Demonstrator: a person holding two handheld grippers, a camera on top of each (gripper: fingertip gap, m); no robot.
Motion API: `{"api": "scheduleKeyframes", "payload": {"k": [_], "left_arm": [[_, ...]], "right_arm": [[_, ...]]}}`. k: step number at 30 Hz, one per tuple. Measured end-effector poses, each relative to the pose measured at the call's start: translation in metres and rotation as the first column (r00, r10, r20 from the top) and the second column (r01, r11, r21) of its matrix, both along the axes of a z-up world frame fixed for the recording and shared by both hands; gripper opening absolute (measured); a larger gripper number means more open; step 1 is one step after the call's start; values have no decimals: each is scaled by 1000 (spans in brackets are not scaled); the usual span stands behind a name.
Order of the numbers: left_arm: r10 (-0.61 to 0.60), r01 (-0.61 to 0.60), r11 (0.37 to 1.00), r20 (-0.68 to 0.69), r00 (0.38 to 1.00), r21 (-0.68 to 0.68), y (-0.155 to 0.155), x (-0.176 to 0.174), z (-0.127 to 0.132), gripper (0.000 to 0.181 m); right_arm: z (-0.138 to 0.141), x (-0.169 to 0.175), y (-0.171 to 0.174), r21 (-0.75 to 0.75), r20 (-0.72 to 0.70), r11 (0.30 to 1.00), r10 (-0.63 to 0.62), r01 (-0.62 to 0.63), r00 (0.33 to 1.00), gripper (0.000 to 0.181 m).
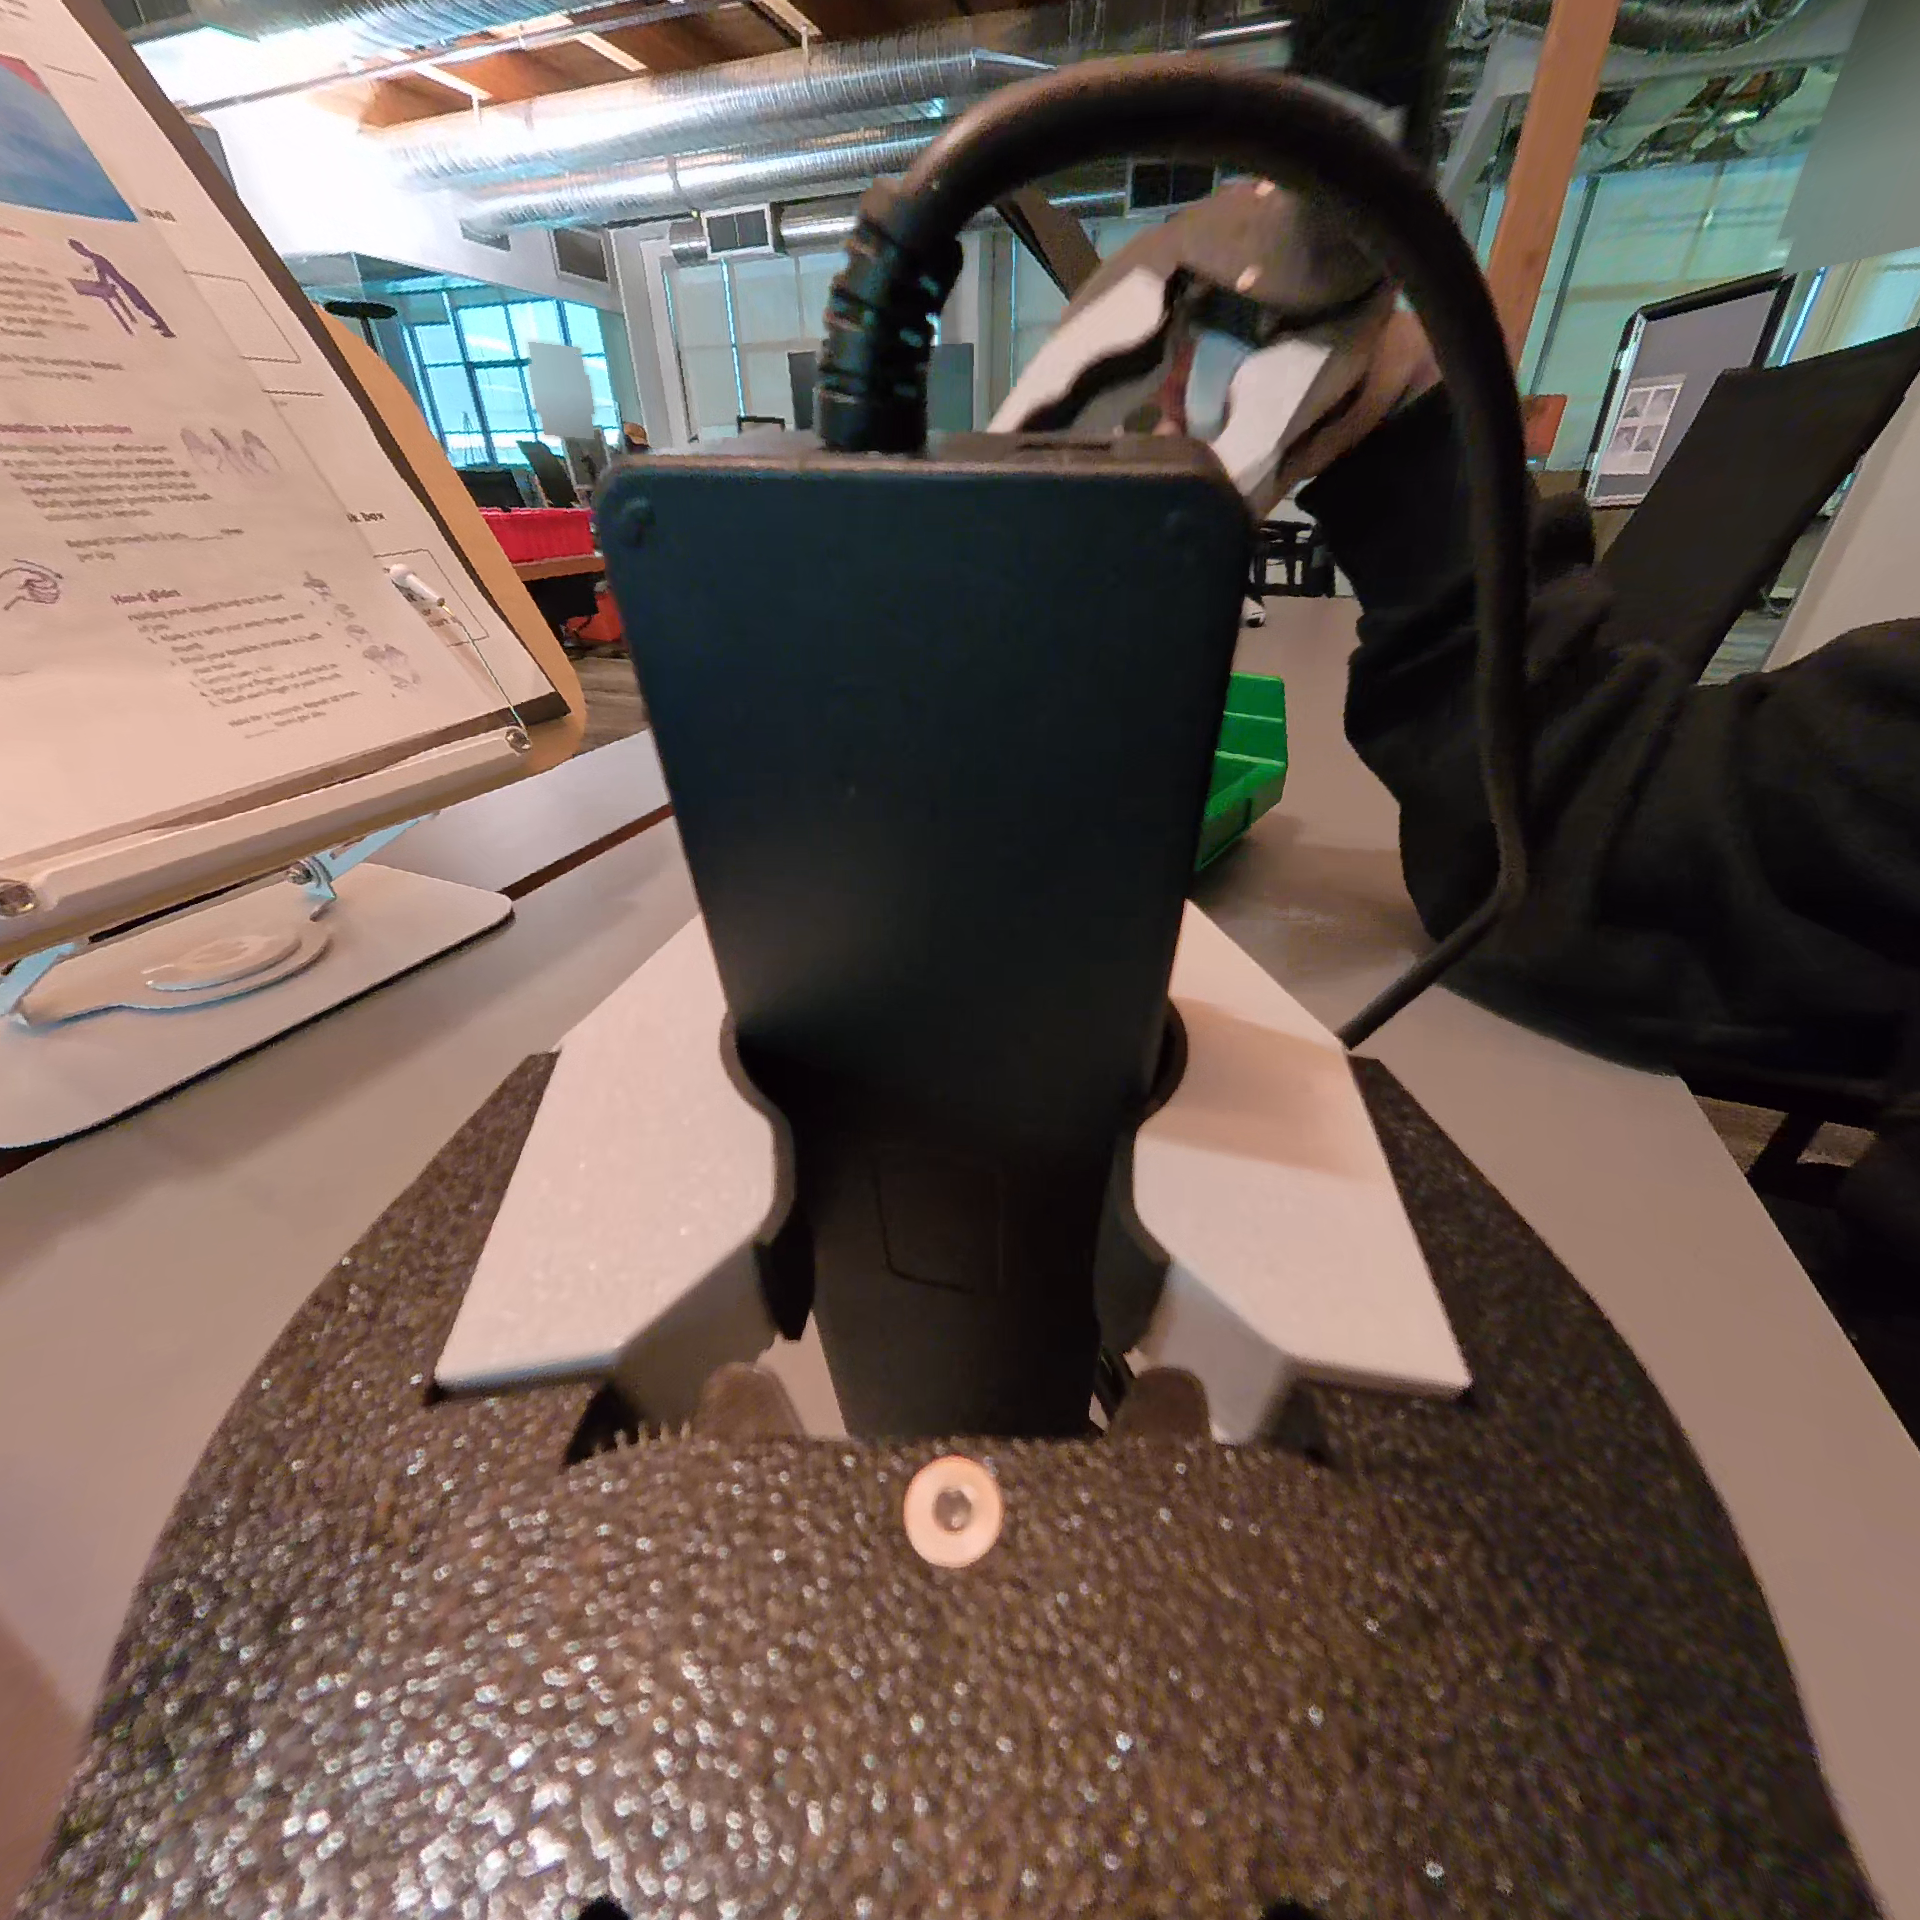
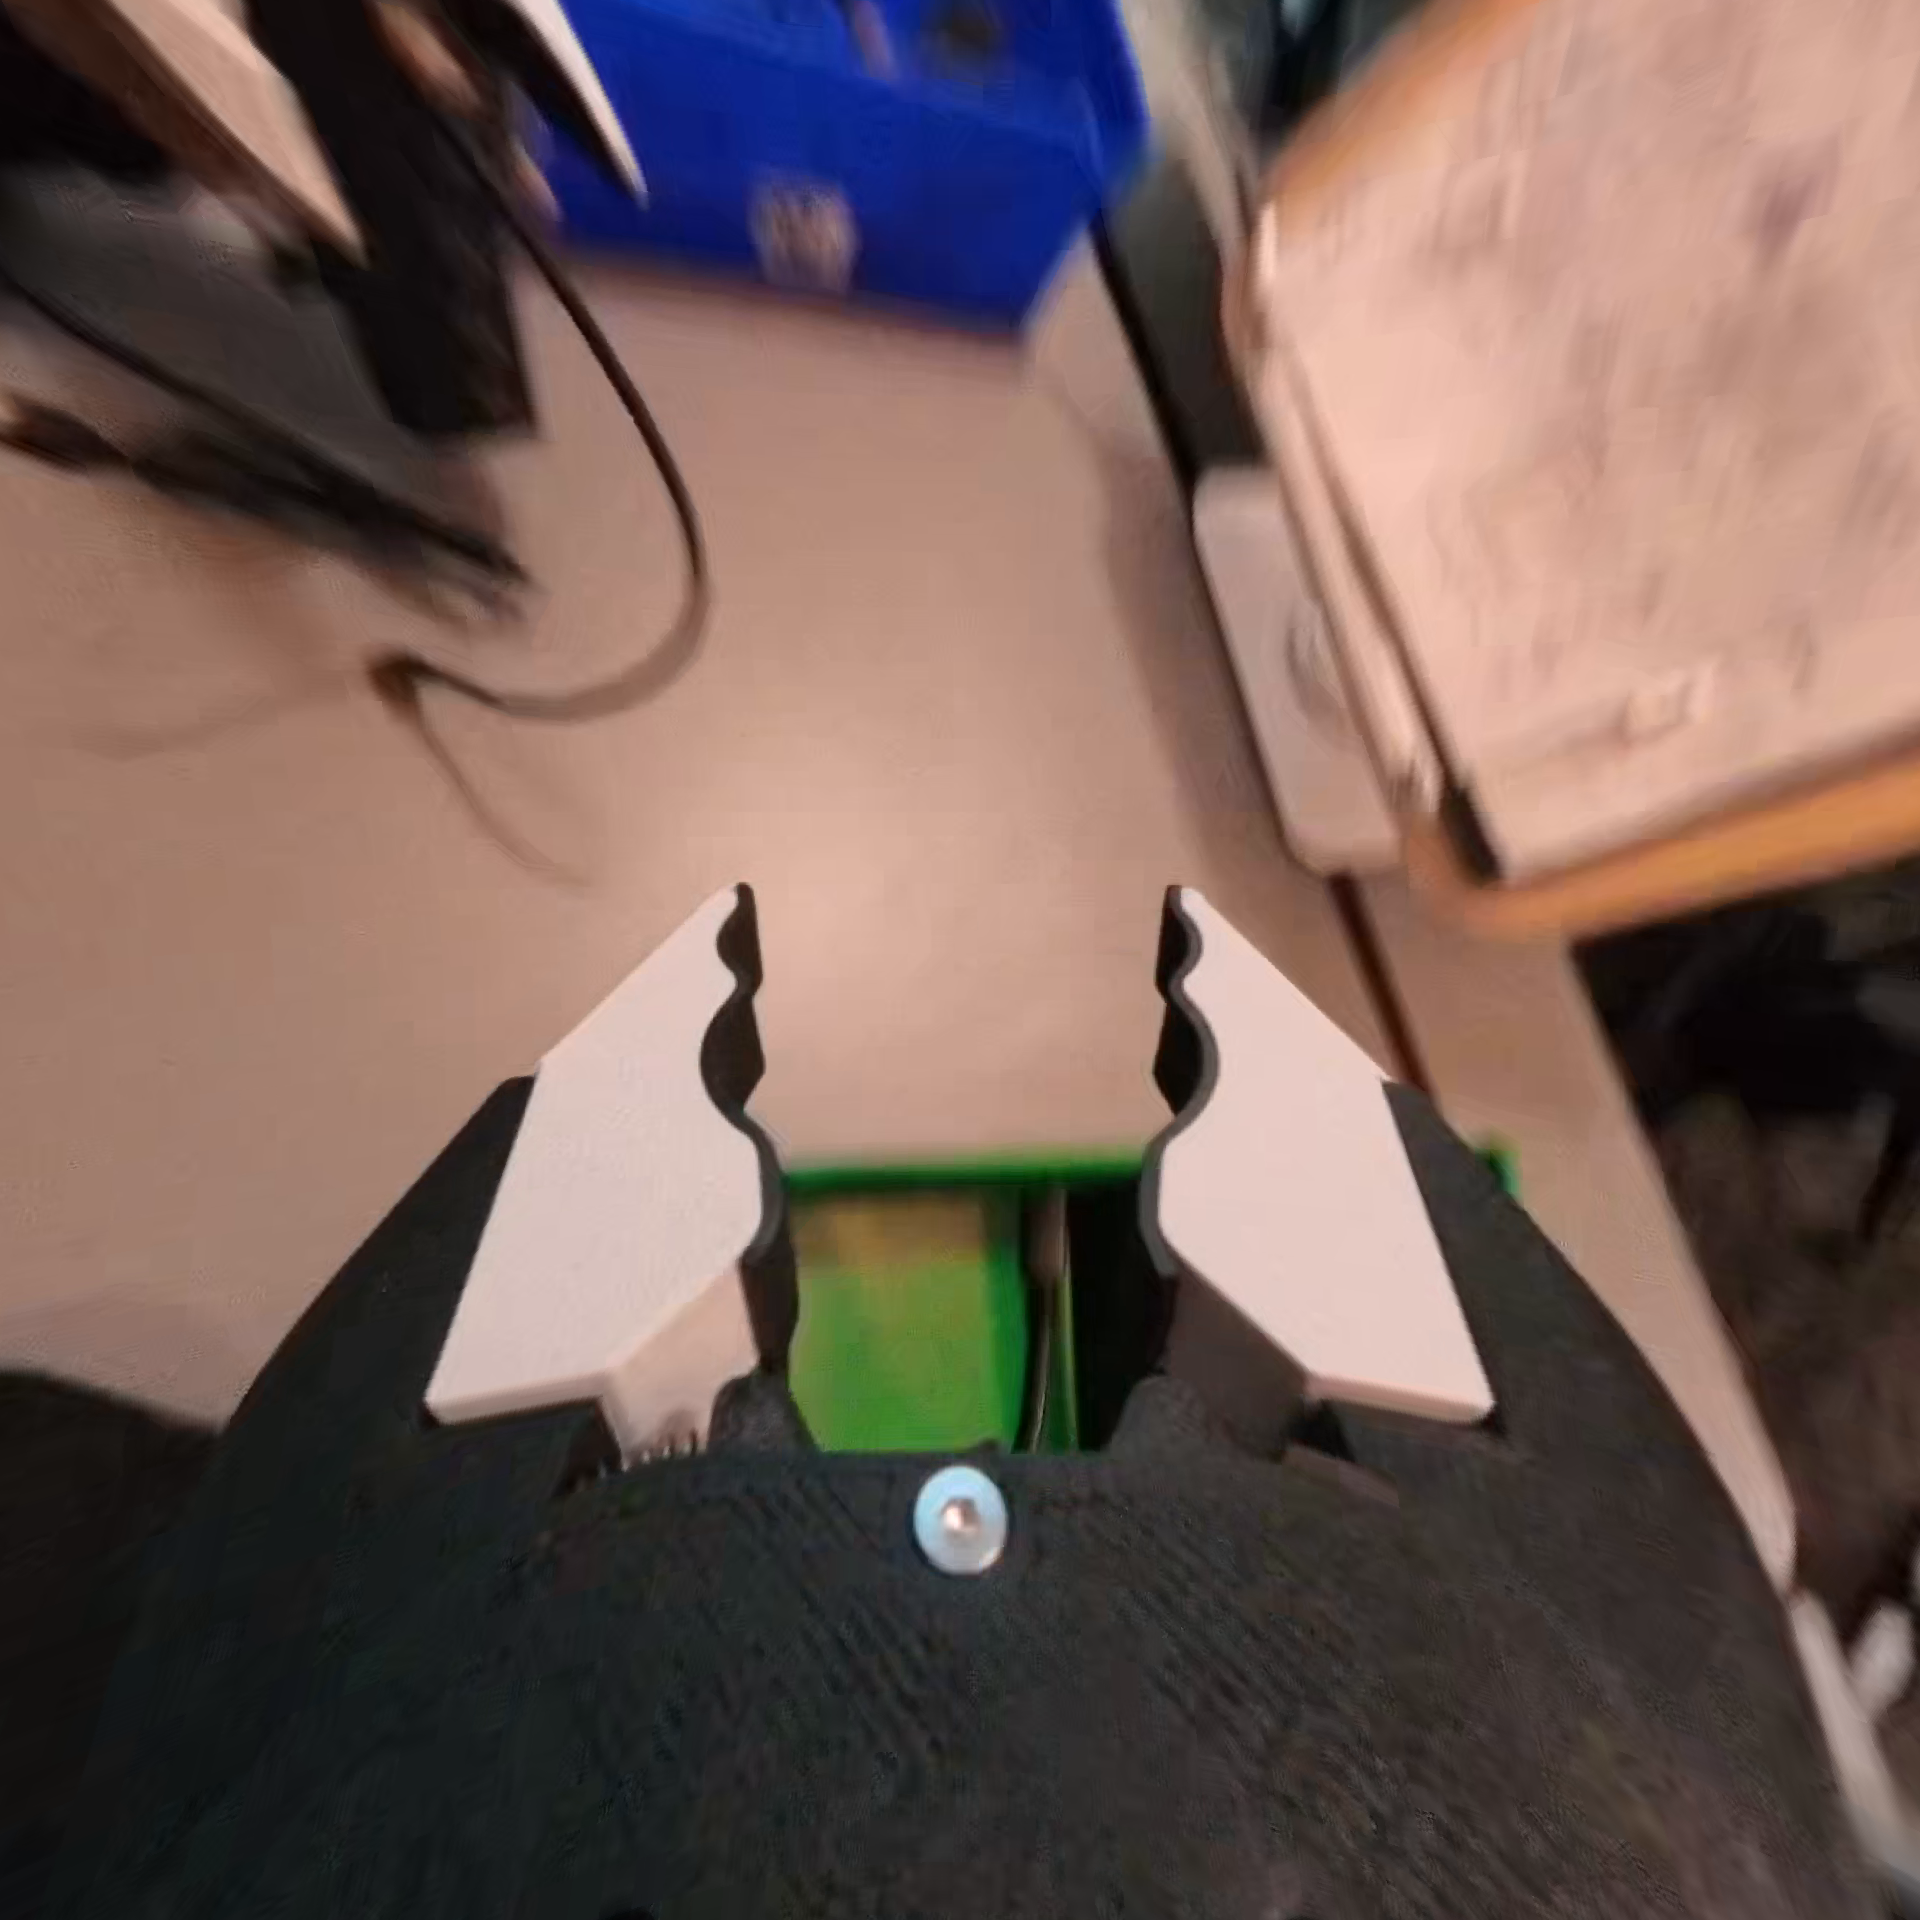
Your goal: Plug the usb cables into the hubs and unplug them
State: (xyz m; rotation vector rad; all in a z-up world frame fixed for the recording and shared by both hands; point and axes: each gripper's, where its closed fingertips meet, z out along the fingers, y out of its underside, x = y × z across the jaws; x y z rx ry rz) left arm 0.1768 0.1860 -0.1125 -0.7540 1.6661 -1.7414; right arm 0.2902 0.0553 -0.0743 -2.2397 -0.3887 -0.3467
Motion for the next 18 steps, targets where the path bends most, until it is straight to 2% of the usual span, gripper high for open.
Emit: {"api": "scheduleKeyframes", "payload": {"k": [1,3,4,7,12,18], "left_arm": [[-10,10,1000,5,1000,2,-1,-1,1,63],[-18,18,1000,14,1000,5,-1,-3,2,63],[-27,27,1000,18,999,11,-2,-4,2,63],[-40,39,998,27,999,41,-4,-7,1,63],[-36,31,994,43,998,107,-7,-7,-3,63],[-24,11,986,74,997,169,-13,-5,-6,63]], "right_arm": [[22,-25,21,131,25,982,133,-136,991,67],[46,-75,56,285,-18,909,322,-304,947,51],[45,-95,71,301,-79,887,389,-350,918,48],[15,-128,112,252,-142,864,478,-436,867,50],[-30,-147,143,177,-247,869,493,-462,834,38],[-44,-153,158,160,-279,887,462,-434,842,24]]}}
